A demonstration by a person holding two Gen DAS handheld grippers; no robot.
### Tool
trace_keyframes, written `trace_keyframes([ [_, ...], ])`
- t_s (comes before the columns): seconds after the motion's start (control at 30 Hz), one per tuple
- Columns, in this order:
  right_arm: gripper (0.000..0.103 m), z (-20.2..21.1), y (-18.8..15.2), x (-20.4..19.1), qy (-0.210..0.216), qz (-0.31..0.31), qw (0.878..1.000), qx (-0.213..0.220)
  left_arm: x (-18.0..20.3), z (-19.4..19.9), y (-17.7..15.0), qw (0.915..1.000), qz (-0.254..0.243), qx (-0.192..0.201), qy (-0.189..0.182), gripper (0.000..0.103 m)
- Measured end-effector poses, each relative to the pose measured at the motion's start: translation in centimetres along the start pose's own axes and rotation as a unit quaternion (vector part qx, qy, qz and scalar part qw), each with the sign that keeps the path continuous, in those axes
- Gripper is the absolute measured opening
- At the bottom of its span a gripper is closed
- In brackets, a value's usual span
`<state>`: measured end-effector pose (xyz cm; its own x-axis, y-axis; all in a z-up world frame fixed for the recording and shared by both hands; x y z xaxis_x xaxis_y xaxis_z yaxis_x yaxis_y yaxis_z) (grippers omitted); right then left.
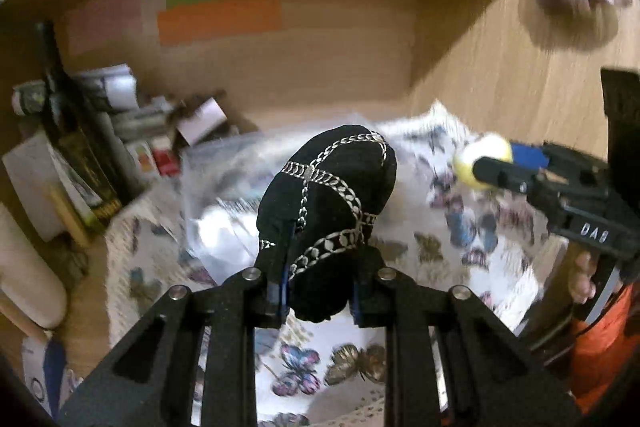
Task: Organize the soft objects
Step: 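Lift the pouch with the left tool into the box while the right tool drops the felt ball in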
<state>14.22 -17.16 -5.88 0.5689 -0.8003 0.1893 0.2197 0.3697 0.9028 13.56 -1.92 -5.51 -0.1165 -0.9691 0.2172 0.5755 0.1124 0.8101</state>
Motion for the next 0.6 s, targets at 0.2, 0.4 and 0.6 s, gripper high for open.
trace_keyframes([
  [0.2, 0.040, -0.5, 2.5, 0.5, -0.011, 0.009, 1.000, 0.023, -1.4, 2.2, 3.8, 0.9980, 0.022, 0.058, 0.007, 0.022],
  [0.4, 0.040, -3.3, 4.2, 0.7, 0.000, 0.006, 1.000, 0.024, -2.8, 2.0, 6.7, 0.9943, 0.032, 0.100, 0.022, 0.022],
  [0.6, 0.040, -8.4, 3.7, -0.1, 0.022, 0.017, 0.999, -0.021, -4.6, -2.5, 6.8, 0.9968, 0.038, 0.060, 0.037, 0.022],
])
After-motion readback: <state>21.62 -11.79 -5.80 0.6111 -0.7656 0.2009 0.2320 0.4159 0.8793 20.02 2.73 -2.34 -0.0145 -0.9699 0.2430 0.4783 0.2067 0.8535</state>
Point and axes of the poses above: each gripper's, at about its wrist camera, not at the fingertips, and z roughly against the way its jaws point, x to its right, y to its top, the point moved 6 cm from there along -z, roughly the way its jaws point, and after that the axes turned 13 degrees about z, right-handed, at the moved point
